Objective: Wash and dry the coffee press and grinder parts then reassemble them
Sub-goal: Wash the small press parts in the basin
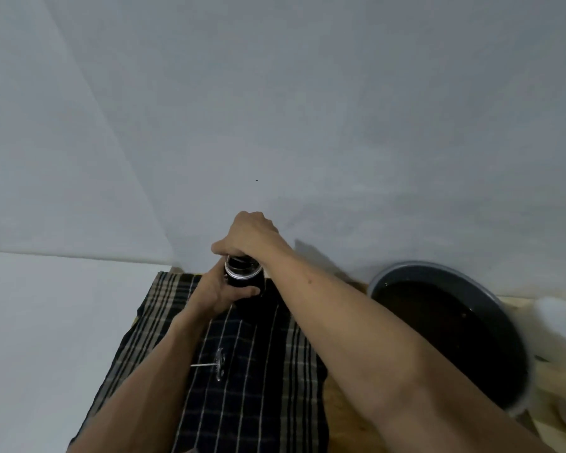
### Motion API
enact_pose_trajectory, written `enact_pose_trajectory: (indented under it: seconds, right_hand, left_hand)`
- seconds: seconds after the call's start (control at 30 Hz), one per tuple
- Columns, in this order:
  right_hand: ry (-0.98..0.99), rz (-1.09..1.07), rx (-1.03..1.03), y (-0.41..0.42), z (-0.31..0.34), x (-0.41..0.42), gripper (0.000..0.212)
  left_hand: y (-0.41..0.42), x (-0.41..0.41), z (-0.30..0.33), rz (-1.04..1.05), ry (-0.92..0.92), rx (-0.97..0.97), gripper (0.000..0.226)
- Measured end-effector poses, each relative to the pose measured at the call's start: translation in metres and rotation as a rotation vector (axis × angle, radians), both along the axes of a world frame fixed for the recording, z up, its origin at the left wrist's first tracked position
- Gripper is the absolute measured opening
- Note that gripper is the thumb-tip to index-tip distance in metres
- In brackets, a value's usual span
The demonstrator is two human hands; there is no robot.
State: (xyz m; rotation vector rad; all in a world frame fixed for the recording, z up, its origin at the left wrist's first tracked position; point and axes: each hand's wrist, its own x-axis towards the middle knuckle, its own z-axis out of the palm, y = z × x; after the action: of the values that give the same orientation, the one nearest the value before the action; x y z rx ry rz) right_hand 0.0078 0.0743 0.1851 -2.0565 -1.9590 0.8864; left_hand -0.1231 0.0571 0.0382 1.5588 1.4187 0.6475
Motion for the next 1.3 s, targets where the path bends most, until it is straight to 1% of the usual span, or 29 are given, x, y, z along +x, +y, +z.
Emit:
enact_pose_trajectory:
  seconds: [0.07,0.13,0.17,0.2,0.23,0.27,0.3,0.37,0.4,0.43,0.47,0.5,0.53,0.6,0.63,0.67,0.7,0.73,0.8,0.87,0.97,1.03,1.1,1.13,1.17,1.23,1.3]
  right_hand:
    - [0.151,-0.07,-0.062,-0.001,0.006,0.022,0.035]
    - [0.404,-0.141,-0.172,-0.001,0.015,0.053,0.029]
    - [0.537,-0.168,-0.237,-0.004,0.02,0.073,0.025]
    - [0.655,-0.193,-0.292,-0.007,0.023,0.094,0.022]
    - [0.735,-0.233,-0.33,-0.015,0.023,0.121,0.022]
    - [0.795,-0.266,-0.361,-0.021,0.021,0.143,0.025]
    - [0.824,-0.303,-0.376,-0.03,0.016,0.167,0.03]
    - [0.854,-0.371,-0.388,-0.045,-0.002,0.208,0.041]
    - [0.869,-0.392,-0.408,-0.051,-0.011,0.219,0.047]
    - [0.881,-0.436,-0.425,-0.06,-0.02,0.234,0.054]
    - [0.897,-0.477,-0.438,-0.07,-0.028,0.249,0.059]
    - [0.91,-0.503,-0.443,-0.078,-0.034,0.259,0.059]
    - [0.926,-0.527,-0.44,-0.087,-0.039,0.269,0.055]
    - [0.961,-0.579,-0.417,-0.104,-0.049,0.287,0.042]
    - [0.974,-0.601,-0.411,-0.112,-0.053,0.295,0.036]
    - [0.981,-0.627,-0.406,-0.119,-0.061,0.303,0.034]
    - [0.983,-0.653,-0.396,-0.126,-0.066,0.31,0.037]
    - [0.986,-0.694,-0.384,-0.133,-0.074,0.32,0.045]
    - [0.993,-0.788,-0.378,-0.145,-0.091,0.335,0.062]
    - [0.954,-0.874,-0.385,-0.155,-0.112,0.346,0.07]
    - [0.822,-0.997,-0.348,-0.168,-0.149,0.358,0.065]
    - [0.808,-1.083,-0.345,-0.174,-0.168,0.359,0.059]
    - [0.8,-1.151,-0.363,-0.174,-0.178,0.354,0.054]
    - [0.822,-1.176,-0.367,-0.172,-0.181,0.352,0.051]
    - [0.897,-1.208,-0.367,-0.17,-0.181,0.351,0.048]
    - [1.081,-1.231,-0.363,-0.165,-0.172,0.35,0.049]
    - [1.167,-1.118,-0.358,-0.156,-0.159,0.351,0.049]
  left_hand:
    - [0.0,0.004,0.009,-0.072,0.025,-0.015,0.099]
    - [0.001,-0.001,0.02,-0.12,0.023,-0.08,0.122]
    - [-0.001,-0.007,0.031,-0.083,0.06,-0.096,0.133]
    - [-0.003,-0.012,0.043,-0.025,0.1,-0.055,0.138]
    - [-0.006,-0.011,0.054,0.032,0.118,0.038,0.136]
    - [-0.01,-0.011,0.068,0.094,0.077,0.173,0.121]
    - [-0.015,0.0,0.08,0.142,-0.014,0.312,0.099]
    - [-0.027,0.039,0.1,0.147,-0.132,0.553,0.059]
    - [-0.032,0.058,0.109,0.129,-0.125,0.626,0.045]
    - [-0.037,0.085,0.113,0.082,-0.114,0.655,0.037]
    - [-0.042,0.115,0.112,0.018,-0.104,0.646,0.033]
    - [-0.044,0.139,0.107,-0.047,-0.082,0.602,0.032]
    - [-0.047,0.165,0.099,-0.118,-0.063,0.498,0.034]
    - [-0.053,0.211,0.076,-0.313,-0.036,0.218,0.037]
    - [-0.057,0.23,0.062,-0.41,-0.063,0.13,0.033]
    - [-0.06,0.246,0.046,-0.462,-0.116,0.083,0.028]
    - [-0.063,0.259,0.032,-0.457,-0.177,0.046,0.023]
    - [-0.068,0.272,0.02,-0.406,-0.229,-0.005,0.019]
    - [-0.071,0.292,-0.006,-0.232,-0.313,-0.182,0.02]
    - [-0.073,0.304,-0.026,-0.122,-0.322,-0.345,0.023]
    - [-0.07,0.316,-0.038,-0.05,-0.278,-0.425,0.029]
    - [-0.068,0.324,-0.037,0.001,-0.271,-0.491,0.029]
    - [-0.064,0.331,-0.042,-0.003,-0.227,-0.523,0.041]
    - [-0.062,0.334,-0.046,-0.016,-0.19,-0.531,0.048]
    - [-0.062,0.337,-0.048,-0.025,-0.165,-0.544,0.052]
    - [-0.063,0.342,-0.054,0.009,-0.146,-0.591,0.053]
    - [-0.065,0.346,-0.057,0.019,-0.159,-0.627,0.049]
